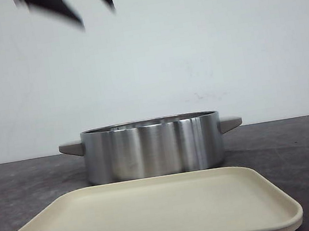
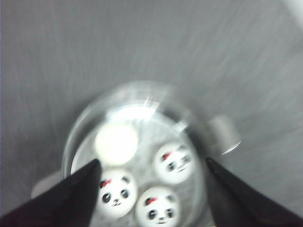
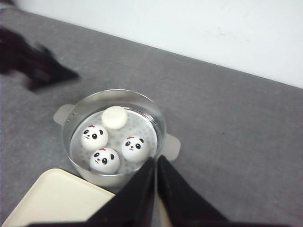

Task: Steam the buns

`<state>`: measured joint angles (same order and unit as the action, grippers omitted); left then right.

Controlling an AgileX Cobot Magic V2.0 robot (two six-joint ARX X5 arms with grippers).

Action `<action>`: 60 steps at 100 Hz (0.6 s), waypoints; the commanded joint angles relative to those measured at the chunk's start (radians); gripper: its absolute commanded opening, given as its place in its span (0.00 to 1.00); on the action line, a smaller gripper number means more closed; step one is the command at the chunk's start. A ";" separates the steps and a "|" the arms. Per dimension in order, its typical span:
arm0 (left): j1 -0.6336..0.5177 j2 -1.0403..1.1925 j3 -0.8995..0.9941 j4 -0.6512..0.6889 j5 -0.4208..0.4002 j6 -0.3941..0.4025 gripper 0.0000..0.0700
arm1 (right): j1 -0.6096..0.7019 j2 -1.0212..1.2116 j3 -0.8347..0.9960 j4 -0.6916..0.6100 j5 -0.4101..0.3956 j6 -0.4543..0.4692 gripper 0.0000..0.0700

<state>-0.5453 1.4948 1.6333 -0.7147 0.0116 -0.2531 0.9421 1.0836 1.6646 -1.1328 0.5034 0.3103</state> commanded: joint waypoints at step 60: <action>-0.035 -0.852 -0.560 -0.006 -0.169 0.032 0.00 | 0.092 -0.261 -0.706 0.801 -0.034 -0.086 0.01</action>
<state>-0.5739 0.6487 1.0702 -0.7292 -0.1516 -0.2279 1.0210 0.8246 0.9432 -0.3645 0.4706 0.2417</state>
